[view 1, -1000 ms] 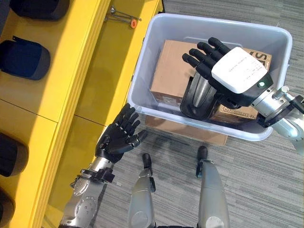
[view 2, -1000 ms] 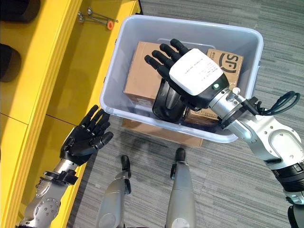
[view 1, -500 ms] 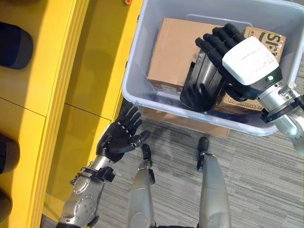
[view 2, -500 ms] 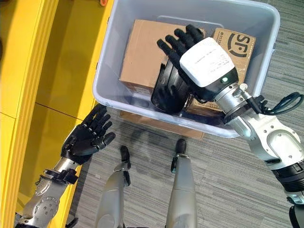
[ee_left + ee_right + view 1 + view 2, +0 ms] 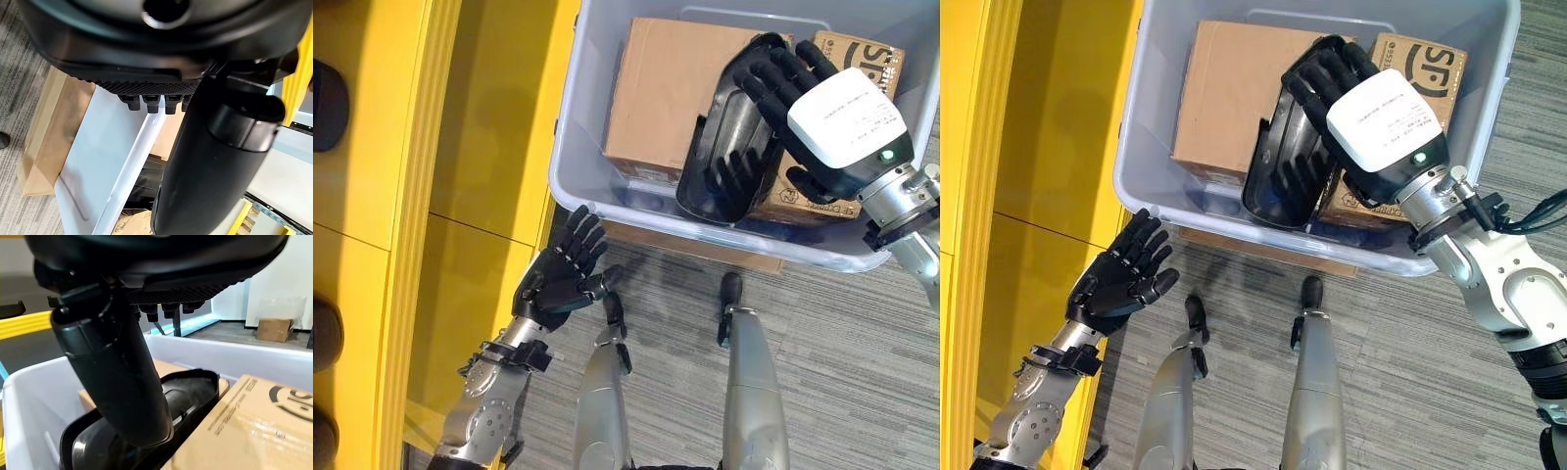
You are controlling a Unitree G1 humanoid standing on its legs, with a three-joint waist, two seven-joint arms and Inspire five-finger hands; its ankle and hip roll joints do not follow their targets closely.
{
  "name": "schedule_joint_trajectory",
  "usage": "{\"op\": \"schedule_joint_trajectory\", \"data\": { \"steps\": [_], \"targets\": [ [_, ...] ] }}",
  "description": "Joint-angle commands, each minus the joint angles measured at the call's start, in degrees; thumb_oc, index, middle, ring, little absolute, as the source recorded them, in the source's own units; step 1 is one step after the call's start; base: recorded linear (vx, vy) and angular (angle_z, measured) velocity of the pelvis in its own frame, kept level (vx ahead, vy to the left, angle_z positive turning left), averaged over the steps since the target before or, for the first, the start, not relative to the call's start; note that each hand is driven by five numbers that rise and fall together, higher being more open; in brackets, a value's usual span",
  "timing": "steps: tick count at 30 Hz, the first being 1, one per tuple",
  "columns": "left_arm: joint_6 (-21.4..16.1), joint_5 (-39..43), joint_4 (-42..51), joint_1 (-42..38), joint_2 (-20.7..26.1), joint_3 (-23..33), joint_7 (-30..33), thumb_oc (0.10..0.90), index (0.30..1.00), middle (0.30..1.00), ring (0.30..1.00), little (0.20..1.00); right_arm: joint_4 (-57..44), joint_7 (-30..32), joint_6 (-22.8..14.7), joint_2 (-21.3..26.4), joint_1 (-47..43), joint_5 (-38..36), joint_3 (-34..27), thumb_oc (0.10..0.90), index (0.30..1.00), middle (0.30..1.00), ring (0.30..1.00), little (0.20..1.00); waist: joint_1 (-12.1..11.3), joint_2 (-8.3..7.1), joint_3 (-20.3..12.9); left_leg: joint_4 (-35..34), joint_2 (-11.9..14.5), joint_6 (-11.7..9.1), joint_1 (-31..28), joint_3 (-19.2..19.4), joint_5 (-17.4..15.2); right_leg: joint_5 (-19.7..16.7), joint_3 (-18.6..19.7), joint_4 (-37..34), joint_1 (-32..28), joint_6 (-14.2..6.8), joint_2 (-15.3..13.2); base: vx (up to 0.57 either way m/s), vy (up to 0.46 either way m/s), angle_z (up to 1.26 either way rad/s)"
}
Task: Move parts from the plastic box to the shelf.
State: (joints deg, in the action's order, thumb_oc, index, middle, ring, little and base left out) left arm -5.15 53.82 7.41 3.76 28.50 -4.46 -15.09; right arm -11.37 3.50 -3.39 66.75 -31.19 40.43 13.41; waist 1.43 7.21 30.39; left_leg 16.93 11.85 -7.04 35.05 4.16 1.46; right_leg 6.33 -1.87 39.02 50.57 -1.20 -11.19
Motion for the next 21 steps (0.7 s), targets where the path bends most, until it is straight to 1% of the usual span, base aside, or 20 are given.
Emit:
{"op": "schedule_joint_trajectory", "data": {
  "steps": [1,5,6,12,14,16,19,21],
  "targets": [
    [-4.67,1.34,5.75,2.19,3.14,1.33,-1.20,0.900,1.000,1.000,1.000,1.000,-7.13,2.35,0.95,2.41,-6.58,-0.42,-0.87,0.900,1.000,1.000,1.000,1.000,1.24,-0.72,-0.59,3.20,2.11,1.14,2.81,-2.19,-3.27,4.44,3.12,0.44,-2.43,-1.89,-1.67,0.00,0.000,0.00],
    [-4.43,1.03,5.95,1.92,3.08,1.19,-0.89,0.900,1.000,1.000,1.000,1.000,-7.21,-0.18,1.79,2.34,-6.46,-0.30,-1.04,0.900,1.000,1.000,1.000,1.000,1.47,-0.65,-0.59,3.92,1.94,1.16,4.11,-2.16,-3.44,4.39,3.22,0.71,-1.25,-1.84,-1.59,0.00,0.000,0.00],
    [-4.44,1.16,5.78,1.73,3.04,1.30,-0.90,0.900,1.000,1.000,1.000,1.000,-7.34,-0.67,1.99,2.86,-6.50,-1.00,-0.74,0.900,1.000,1.000,1.000,1.000,1.57,-0.56,-0.59,4.42,1.76,1.29,5.25,-2.09,-3.59,4.29,3.32,0.82,-0.16,-1.75,-1.48,-0.02,-0.008,-0.03],
    [-4.67,1.22,5.55,0.76,3.11,1.12,-0.86,0.900,1.000,1.000,1.000,1.000,-7.53,-0.63,1.50,3.00,-8.13,-0.68,0.79,0.900,1.000,1.000,1.000,1.000,1.49,-0.33,-0.59,6.56,1.03,1.62,8.53,-2.35,-4.25,4.39,3.66,1.93,2.54,-1.58,-1.26,-0.01,-0.004,-0.01],
    [-4.56,0.52,5.61,0.53,3.12,1.15,-0.38,0.900,1.000,1.000,1.000,1.000,-7.48,-0.68,2.23,2.78,-8.93,-0.77,1.74,0.900,1.000,1.000,1.000,1.000,1.23,-0.33,-0.59,7.82,0.69,1.74,10.34,-2.68,-4.60,4.50,3.72,2.50,3.81,-1.48,-1.14,-0.01,-0.018,0.00],
    [-4.72,0.56,5.51,0.26,3.29,1.23,-0.27,0.900,1.000,1.000,1.000,1.000,-7.46,-0.09,2.98,2.74,-9.55,-1.94,2.22,0.900,1.000,1.000,1.000,1.000,1.10,-0.38,-0.59,9.15,0.42,1.90,12.27,-2.85,-5.08,4.65,3.68,3.25,5.28,-1.41,-1.10,-0.03,-0.045,0.00],
    [-5.46,-0.04,5.67,-0.06,3.38,1.21,-0.49,0.900,1.000,1.000,1.000,1.000,-7.38,0.75,2.71,2.59,-10.34,-1.01,2.93,0.900,1.000,1.000,1.000,1.000,0.86,-0.51,-0.59,11.35,-0.08,2.01,14.91,-3.50,-5.83,4.01,3.85,3.33,7.36,-1.58,-1.01,-0.02,-0.033,-0.03],
    [-6.11,-0.10,5.78,-0.12,3.46,1.17,-0.21,0.900,1.000,1.000,1.000,1.000,-7.57,2.41,2.65,2.56,-11.35,0.04,3.67,0.900,1.000,1.000,1.000,1.000,0.74,-0.46,-0.59,13.13,-0.28,2.18,16.79,-3.83,-6.67,4.16,4.14,4.36,9.08,-1.49,-0.74,0.00,0.000,0.00]
  ]
}}
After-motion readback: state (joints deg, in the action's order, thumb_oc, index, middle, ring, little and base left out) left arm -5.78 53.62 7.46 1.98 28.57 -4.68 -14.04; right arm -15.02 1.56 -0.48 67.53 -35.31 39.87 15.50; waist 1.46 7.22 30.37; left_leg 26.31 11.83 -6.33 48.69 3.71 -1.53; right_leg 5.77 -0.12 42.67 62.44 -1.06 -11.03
